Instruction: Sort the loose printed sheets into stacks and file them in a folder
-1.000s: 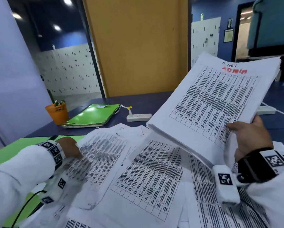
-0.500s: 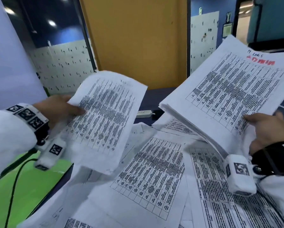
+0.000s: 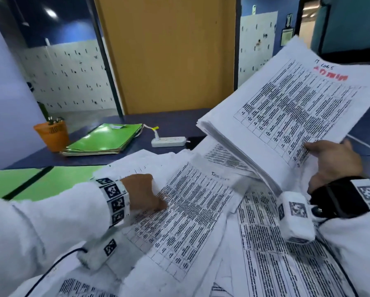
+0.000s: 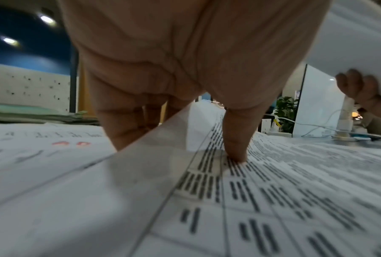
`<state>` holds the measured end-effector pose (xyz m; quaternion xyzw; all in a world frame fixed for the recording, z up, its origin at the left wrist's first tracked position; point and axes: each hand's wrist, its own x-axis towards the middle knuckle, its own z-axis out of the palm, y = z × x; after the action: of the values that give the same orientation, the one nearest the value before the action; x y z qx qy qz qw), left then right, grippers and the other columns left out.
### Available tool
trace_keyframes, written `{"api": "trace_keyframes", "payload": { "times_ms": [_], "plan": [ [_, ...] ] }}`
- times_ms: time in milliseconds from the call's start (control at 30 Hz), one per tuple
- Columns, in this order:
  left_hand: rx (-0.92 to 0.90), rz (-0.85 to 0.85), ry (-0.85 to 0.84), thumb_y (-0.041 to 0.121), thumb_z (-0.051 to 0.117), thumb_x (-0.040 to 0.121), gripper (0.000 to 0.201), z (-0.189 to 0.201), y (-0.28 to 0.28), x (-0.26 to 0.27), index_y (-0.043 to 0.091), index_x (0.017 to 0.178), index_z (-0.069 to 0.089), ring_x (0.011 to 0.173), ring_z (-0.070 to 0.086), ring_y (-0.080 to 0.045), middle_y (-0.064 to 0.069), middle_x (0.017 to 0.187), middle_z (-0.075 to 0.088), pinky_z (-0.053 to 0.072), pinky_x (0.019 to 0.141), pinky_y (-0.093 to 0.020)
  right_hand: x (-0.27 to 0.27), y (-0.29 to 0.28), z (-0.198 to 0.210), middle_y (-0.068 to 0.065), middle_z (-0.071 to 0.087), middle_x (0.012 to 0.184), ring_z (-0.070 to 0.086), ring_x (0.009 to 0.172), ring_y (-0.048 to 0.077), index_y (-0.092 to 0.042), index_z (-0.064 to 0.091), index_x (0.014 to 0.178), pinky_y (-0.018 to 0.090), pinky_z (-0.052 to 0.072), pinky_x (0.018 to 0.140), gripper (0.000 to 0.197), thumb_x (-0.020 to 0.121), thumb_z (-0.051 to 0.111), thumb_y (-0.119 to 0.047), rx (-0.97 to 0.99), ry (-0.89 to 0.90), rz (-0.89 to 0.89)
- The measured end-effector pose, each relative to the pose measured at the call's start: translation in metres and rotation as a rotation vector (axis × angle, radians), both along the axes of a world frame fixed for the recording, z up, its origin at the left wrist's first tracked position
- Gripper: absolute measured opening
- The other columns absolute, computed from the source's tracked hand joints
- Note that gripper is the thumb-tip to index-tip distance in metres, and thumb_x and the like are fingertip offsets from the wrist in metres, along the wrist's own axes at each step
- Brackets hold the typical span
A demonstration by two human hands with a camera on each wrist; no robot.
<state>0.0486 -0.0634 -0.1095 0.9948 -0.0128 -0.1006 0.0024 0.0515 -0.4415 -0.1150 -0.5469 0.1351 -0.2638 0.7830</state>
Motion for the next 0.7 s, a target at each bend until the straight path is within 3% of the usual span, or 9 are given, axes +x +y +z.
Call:
{"api": "trace_keyframes", "payload": {
  "times_ms": [67,133,167,233,333,433,533,633,700],
  "plan": [
    [-0.002,0.02,0.068,0.07,0.073,0.079,0.068,0.0,-0.001,0.003,0.014,0.115,0.064,0.107,0.065,-0.018,-0.001,0.116,0.07,0.05,0.088,-0.028,0.002,-0.004,0.003,0.017,0.054,0.127,0.054,0.118,0.038,-0.009,0.056,0.137,0.032,0.042,0.101,0.067,0.073,0.069,0.003,0.062,0.015,0.012],
    [0.003,0.032,0.086,0.071,0.074,0.076,0.062,0.001,-0.001,0.005,0.017,0.103,0.065,0.097,0.065,-0.016,0.002,0.102,0.069,0.049,0.082,-0.028,-0.004,0.005,0.0,0.011,0.061,0.117,0.06,0.114,0.035,-0.016,0.058,0.135,0.034,0.046,0.098,0.06,0.078,0.069,-0.002,-0.083,-0.013,-0.029],
    [0.001,0.039,0.079,0.072,0.075,0.074,0.061,0.0,0.0,0.007,0.017,0.101,0.065,0.095,0.065,-0.016,0.003,0.099,0.069,0.049,0.081,-0.028,-0.004,0.006,0.003,0.006,0.065,0.112,0.063,0.107,0.03,-0.019,0.059,0.129,0.037,0.049,0.097,0.054,0.078,0.069,-0.005,-0.062,-0.009,-0.106],
    [-0.03,0.067,0.052,0.071,0.079,0.071,0.067,-0.003,0.003,0.01,0.016,0.108,0.066,0.1,0.065,-0.018,0.001,0.106,0.07,0.051,0.085,-0.029,-0.003,0.007,0.004,0.002,0.067,0.105,0.066,0.101,0.026,-0.019,0.057,0.119,0.039,0.054,0.09,0.048,0.073,0.07,-0.011,-0.012,0.016,-0.074],
    [-0.107,0.087,0.019,0.066,0.084,0.068,0.076,-0.007,0.004,0.011,0.014,0.119,0.065,0.109,0.064,-0.02,-0.001,0.116,0.069,0.052,0.093,-0.032,-0.007,0.008,0.003,0.003,0.066,0.115,0.064,0.109,0.029,-0.025,0.056,0.103,0.047,0.048,0.102,0.038,0.07,0.069,-0.012,-0.06,0.037,-0.079],
    [-0.156,0.087,-0.003,0.054,0.086,0.072,0.067,-0.005,0.004,0.009,0.013,0.12,0.062,0.105,0.062,-0.019,0.002,0.113,0.066,0.05,0.089,-0.03,-0.01,0.01,0.005,0.012,0.054,0.129,0.056,0.118,0.034,-0.015,0.063,0.119,0.039,0.038,0.112,0.047,0.074,0.071,-0.001,0.084,0.035,0.002],
    [-0.253,0.089,-0.066,0.04,0.082,0.08,0.044,0.01,0.01,0.008,0.017,0.113,0.066,0.099,0.062,-0.018,0.002,0.107,0.066,0.045,0.084,-0.026,-0.007,0.015,0.003,0.007,0.06,0.099,0.062,0.104,0.037,-0.004,0.048,0.139,0.052,0.046,0.104,0.077,0.066,0.07,-0.011,0.017,-0.034,0.055],
    [-0.453,0.088,-0.253,0.029,0.08,0.085,0.015,0.038,0.025,0.006,0.021,0.092,0.069,0.073,0.065,-0.016,0.0,0.083,0.07,0.046,0.061,-0.024,-0.006,0.021,0.004,0.005,0.061,0.092,0.061,0.089,0.031,-0.004,0.045,0.139,0.055,0.047,0.099,0.082,0.062,0.069,-0.015,-0.034,-0.002,0.048],
    [-0.552,0.081,-0.398,0.028,0.08,0.087,0.015,0.058,0.034,0.005,0.02,0.096,0.071,0.066,0.064,-0.016,-0.001,0.081,0.071,0.045,0.054,-0.024,-0.009,0.03,0.005,0.007,0.061,0.092,0.061,0.081,0.026,-0.003,0.05,0.133,0.053,0.049,0.094,0.07,0.065,0.068,-0.013,-0.06,-0.012,0.078]
  ]
}}
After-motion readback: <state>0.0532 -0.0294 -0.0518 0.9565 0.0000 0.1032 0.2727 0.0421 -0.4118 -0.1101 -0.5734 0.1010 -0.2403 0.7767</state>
